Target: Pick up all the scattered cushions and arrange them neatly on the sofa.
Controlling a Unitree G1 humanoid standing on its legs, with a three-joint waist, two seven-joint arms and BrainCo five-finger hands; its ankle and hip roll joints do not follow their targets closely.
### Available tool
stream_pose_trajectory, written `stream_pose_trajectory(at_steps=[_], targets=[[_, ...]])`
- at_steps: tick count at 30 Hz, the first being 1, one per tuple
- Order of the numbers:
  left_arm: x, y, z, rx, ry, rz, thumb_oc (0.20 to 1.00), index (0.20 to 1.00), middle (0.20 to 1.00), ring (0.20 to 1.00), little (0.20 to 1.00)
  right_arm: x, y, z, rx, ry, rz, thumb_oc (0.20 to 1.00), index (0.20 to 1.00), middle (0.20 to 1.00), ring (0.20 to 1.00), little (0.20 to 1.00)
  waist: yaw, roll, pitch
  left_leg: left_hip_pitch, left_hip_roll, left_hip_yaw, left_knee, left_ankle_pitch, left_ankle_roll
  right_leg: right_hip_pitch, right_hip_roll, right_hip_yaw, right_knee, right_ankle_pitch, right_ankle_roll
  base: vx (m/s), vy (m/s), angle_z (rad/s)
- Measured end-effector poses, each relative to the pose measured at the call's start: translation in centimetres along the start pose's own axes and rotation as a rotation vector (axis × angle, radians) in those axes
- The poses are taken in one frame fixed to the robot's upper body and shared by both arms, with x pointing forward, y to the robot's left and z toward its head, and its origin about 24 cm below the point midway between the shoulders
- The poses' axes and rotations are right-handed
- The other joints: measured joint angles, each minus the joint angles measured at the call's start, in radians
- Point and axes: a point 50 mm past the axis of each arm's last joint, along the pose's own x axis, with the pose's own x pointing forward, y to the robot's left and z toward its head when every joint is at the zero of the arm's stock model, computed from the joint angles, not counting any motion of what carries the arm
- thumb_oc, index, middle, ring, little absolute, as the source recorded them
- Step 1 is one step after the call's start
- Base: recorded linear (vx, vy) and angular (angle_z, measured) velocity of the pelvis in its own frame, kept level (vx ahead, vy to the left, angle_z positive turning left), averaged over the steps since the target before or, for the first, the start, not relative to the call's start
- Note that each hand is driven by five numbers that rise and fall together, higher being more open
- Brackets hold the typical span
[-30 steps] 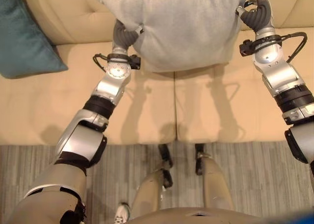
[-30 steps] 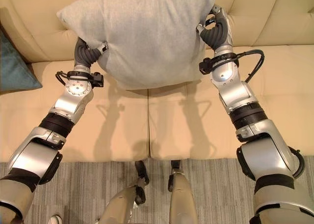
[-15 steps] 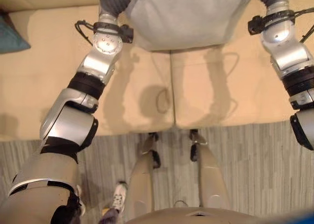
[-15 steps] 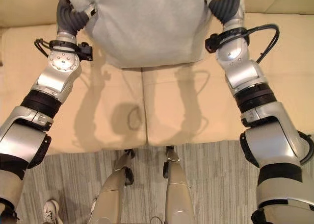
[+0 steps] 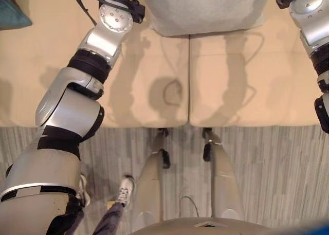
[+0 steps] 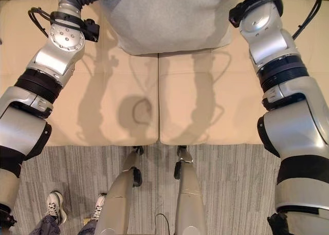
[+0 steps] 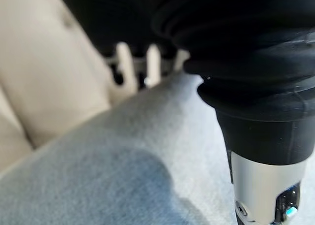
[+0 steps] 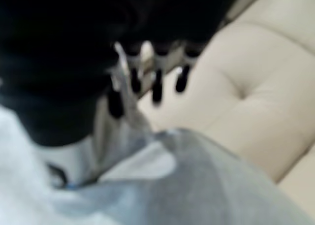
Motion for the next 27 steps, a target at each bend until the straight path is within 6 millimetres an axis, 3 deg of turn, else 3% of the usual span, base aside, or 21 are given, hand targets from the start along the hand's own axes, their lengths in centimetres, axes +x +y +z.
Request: stream_pose_trajectory(at_steps=[5, 10, 16, 20, 27], targets=[[1.5, 1.1, 1.2, 0.013, 0.019, 0.047, 1.000, 1.000, 1.000, 1.000, 1.000, 1.2, -1.1, 1.4, -0.054, -0.008, -0.022, 1.000, 1.000, 1.000, 1.000, 1.000, 0.001, 0.009, 0.000, -0.029, 0.000, -0.001, -0.003, 0.007, 0.001, -0.046, -0.002, 0.003, 0.029, 0.000, 0.000, 0.00, -0.013, -0.01], [2.3, 2.1, 2.4, 0.012, 0.007, 0.054, 1.000, 1.000, 1.000, 1.000, 1.000, 2.1, -3.5, 2.1, -0.105, -0.007, -0.041, 1.000, 1.000, 1.000, 1.000, 1.000, 0.004, 0.017, 0.003, -0.046, -0.001, -0.004, -0.003, 0.014, 0.006, -0.065, -0.002, 0.002, 0.039, -0.002, -0.005, 0.00, 0.000, 0.00], [3.0, 5.7, 2.6, 0.060, 0.013, 0.131, 1.000, 1.000, 1.000, 1.000, 1.000, 2.4, -5.1, 1.8, -0.124, 0.015, -0.080, 1.000, 1.000, 1.000, 1.000, 1.000, 0.003, 0.017, 0.003, -0.040, 0.000, -0.004, -0.002, 0.016, 0.006, -0.061, -0.001, 0.003, 0.039, -0.002, -0.005, 0.00, 0.000, 0.00], [3.2, 9.3, 3.1, 0.099, -0.002, 0.214, 1.000, 1.000, 1.000, 1.000, 1.000, 2.4, -6.0, 1.0, -0.142, 0.042, -0.102, 1.000, 1.000, 1.000, 1.000, 1.000, 0.002, 0.017, 0.003, -0.026, 0.000, 0.000, 0.000, 0.016, 0.006, -0.048, -0.002, 0.003, 0.039, -0.002, -0.005, 0.00, 0.000, 0.00], [2.7, 12.6, 2.9, 0.134, -0.005, 0.276, 1.000, 1.000, 1.000, 1.000, 1.000, 1.9, -6.0, -0.1, -0.133, 0.064, -0.098, 1.000, 1.000, 1.000, 1.000, 1.000, 0.002, 0.018, 0.003, 0.028, -0.002, 0.007, -0.011, 0.016, 0.005, -0.006, -0.002, 0.004, 0.047, -0.003, -0.005, -0.04, -0.005, -0.01]])
